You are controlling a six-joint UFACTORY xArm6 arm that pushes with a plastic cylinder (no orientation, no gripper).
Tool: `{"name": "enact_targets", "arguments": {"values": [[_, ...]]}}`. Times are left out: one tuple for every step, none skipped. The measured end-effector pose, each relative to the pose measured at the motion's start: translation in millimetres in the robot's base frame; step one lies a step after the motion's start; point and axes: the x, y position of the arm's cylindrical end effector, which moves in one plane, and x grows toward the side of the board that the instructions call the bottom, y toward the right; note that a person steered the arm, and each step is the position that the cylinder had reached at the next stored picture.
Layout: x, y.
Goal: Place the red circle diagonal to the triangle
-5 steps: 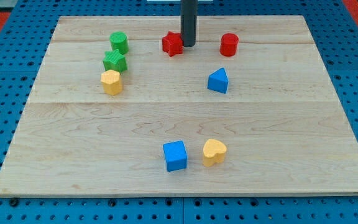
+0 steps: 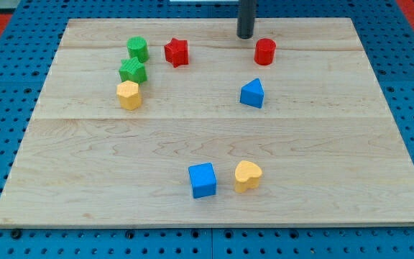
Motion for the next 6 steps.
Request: {"name": "enact_targets", "arguments": {"values": [[30, 4], [31, 33], [26, 68], [43, 86], [60, 78], [68, 83]]}}
